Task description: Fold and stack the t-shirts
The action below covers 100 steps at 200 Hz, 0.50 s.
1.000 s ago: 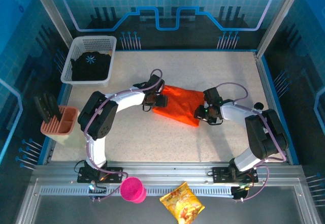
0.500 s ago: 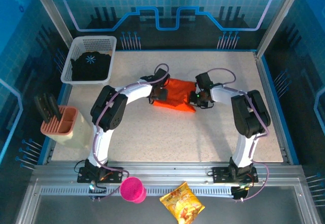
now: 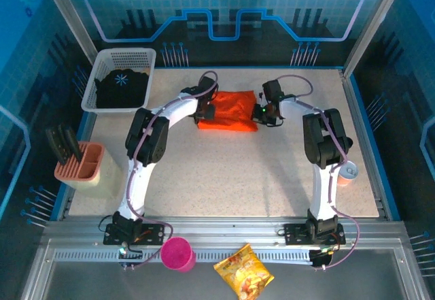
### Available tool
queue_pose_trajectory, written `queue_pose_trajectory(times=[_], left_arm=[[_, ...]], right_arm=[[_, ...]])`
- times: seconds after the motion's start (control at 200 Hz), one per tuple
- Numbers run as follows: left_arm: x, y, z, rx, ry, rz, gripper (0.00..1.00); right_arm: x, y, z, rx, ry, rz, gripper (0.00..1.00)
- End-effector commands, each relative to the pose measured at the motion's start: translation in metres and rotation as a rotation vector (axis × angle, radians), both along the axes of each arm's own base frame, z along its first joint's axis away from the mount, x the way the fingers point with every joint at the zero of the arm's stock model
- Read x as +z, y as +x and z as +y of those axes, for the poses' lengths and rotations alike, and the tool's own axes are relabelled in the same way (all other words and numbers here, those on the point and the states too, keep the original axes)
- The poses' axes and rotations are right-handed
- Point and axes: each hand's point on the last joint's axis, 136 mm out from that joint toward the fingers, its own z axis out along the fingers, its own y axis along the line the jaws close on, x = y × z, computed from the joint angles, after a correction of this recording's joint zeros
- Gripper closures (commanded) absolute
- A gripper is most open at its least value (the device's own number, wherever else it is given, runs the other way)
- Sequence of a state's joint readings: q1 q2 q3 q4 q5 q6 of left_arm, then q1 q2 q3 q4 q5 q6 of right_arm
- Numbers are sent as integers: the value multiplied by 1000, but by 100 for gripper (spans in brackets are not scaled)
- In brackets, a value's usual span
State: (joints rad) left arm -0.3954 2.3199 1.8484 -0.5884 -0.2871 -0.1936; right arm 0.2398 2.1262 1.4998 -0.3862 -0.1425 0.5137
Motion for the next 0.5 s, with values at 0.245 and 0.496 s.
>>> queue_pose_trajectory(times=[0.245,0.496], left_arm=[[-4,58,12,-67,101,-5,43],[-6,93,19,-79,108,-82,42]], right_arm=[[-2,56,-9,-3,-21,-17,98],[-15,87,-20,-52,-35,-30,99]])
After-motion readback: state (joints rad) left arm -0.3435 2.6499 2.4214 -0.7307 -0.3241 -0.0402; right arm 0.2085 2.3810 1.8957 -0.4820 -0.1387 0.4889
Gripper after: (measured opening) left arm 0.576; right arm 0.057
